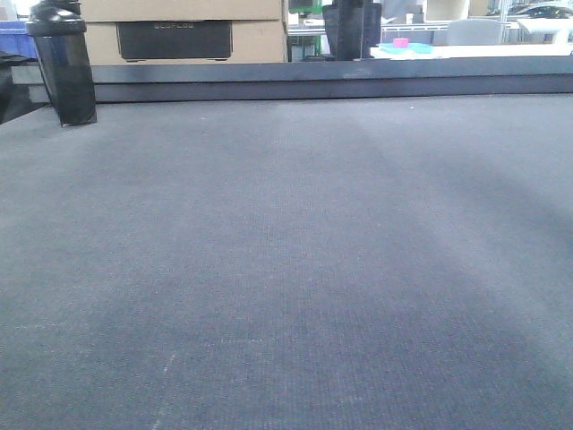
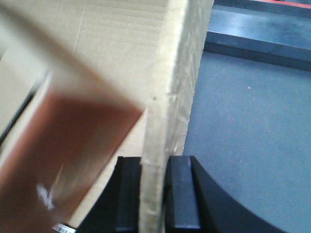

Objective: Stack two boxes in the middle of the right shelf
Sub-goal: 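Hold the boxes raised and turn the base away from the table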

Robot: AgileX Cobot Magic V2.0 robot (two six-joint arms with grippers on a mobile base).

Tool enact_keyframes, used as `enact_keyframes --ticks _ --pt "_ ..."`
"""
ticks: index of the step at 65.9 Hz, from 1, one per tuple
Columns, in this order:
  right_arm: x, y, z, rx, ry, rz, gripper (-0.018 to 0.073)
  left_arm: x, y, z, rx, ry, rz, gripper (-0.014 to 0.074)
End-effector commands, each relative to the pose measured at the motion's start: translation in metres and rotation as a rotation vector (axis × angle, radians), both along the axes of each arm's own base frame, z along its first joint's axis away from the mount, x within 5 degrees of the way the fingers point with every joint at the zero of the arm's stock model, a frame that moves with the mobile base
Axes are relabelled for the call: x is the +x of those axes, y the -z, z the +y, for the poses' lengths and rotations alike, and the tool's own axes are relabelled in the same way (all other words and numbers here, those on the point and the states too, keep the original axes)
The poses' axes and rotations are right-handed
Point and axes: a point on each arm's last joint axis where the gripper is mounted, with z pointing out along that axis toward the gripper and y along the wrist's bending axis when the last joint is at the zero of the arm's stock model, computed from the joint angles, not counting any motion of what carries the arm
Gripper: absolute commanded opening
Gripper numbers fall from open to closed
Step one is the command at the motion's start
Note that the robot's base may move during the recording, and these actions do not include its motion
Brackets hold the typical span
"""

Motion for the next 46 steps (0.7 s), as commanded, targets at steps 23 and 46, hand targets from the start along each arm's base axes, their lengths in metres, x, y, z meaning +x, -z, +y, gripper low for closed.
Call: enact_keyframes --ticks 23,46 --pt "-0.0024 -0.0089 -0.0047 -0.001 0.016 -0.067 -0.0155 -0.0031 -0.0160 0.0014 -0.035 -0.001 -0.127 -0.0111" --pt "-0.0024 -0.0089 -0.0047 -0.001 0.016 -0.067 -0.0155 -0.0030 -0.0163 0.0014 -0.036 -0.001 -0.132 -0.0111"
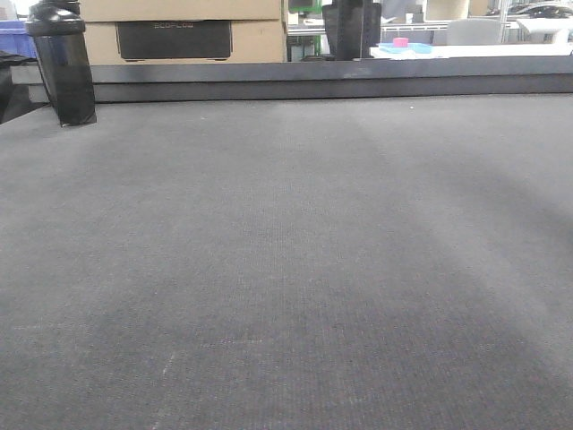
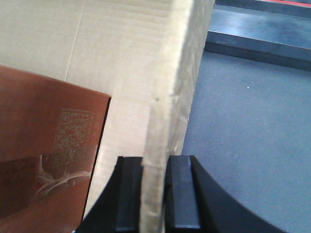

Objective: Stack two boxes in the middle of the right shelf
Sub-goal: 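Hold the boxes raised and turn the base away from the table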

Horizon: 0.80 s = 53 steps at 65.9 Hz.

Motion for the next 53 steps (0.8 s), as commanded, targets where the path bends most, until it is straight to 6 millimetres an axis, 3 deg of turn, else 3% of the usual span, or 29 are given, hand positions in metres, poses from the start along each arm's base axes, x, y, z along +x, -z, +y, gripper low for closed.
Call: enact_keyframes --ticks 1,53 --pt "-0.0025 -0.0087 -0.0047 -0.002 0.016 -0.064 -0.0155 -0.0043 -0.0132 0.0019 -0.024 -0.001 -0.096 -0.0111" --pt "0.0013 -0.0095 -0.0040 0.008 0.021 -0.088 -0.0155 -0.0039 -0.0147 0.0018 -0.029 -0.002 -0.112 -0.0111"
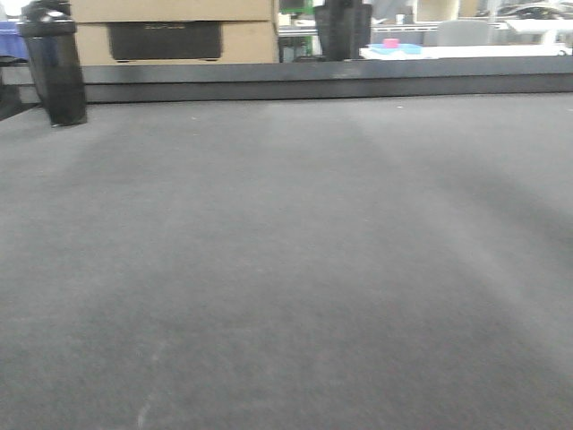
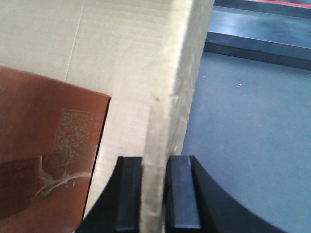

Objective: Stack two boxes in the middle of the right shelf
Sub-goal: 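Hold the boxes raised and turn the base away from the table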

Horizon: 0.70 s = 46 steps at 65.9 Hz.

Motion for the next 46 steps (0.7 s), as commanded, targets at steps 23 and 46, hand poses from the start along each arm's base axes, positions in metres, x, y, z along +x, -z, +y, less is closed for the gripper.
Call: enact_keyframes --ticks 23,46 --pt "0.0015 -0.0094 -0.0040 0.008 0.021 -0.088 -0.0155 -0.0035 -0.0164 0.0018 -0.034 -0.003 -0.131 -0.0111" --pt "0.0019 -0.0094 -0.0039 0.009 0.021 -0.089 -0.0155 -0.0035 -0.0164 0.0018 -0.034 -0.003 -0.131 -0.0111"
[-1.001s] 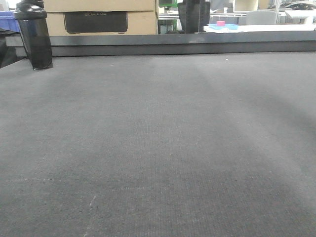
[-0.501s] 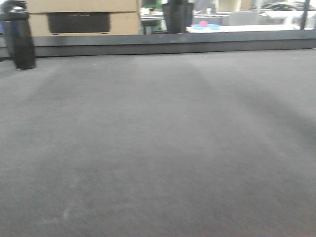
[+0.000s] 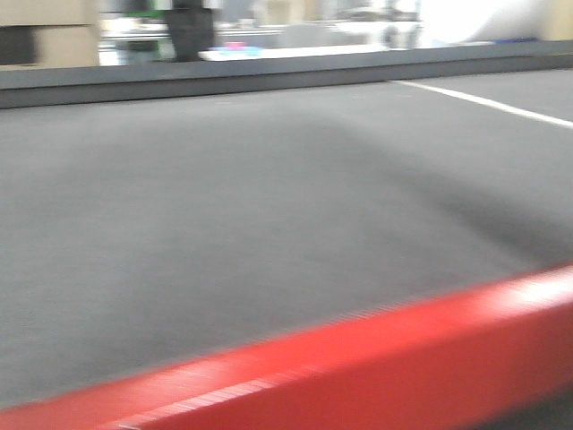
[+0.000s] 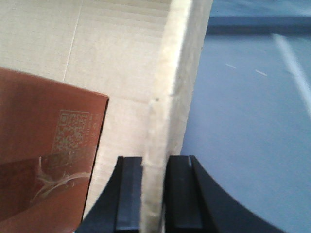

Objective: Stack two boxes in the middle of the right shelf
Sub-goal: 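Hold the boxes raised and turn the base away from the table, then drive the base past the red table toward the steel shelf rack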

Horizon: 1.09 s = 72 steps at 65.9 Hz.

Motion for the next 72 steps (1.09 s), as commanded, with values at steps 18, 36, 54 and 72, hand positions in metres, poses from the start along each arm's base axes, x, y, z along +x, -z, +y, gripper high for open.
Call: enact_keyframes --ticks 18,36,54,72 --pt "-0.0013 -0.0078 -0.0045 -0.004 0.016 -0.061 -0.0155 -0.0050 -0.0129 0.0015 -0.029 0.003 -0.089 -0.0111" --pt "-0.0013 -0.0078 -0.0045 -0.004 0.016 -0.061 -0.0155 -0.0050 -0.0129 0.0015 -0.029 0.003 -0.089 -0.0111" --pt "-0.0013 -0.0078 -0.0045 -0.004 0.016 -0.061 -0.0155 -0.0050 -0.0129 0.0015 -0.029 0.003 -0.089 -0.0111" --pt "-0.0013 -0.0078 -0.0045 -0.004 0.016 -0.061 -0.0155 -0.0050 -0.0129 0.0015 -0.029 0.003 -0.089 -0.0111"
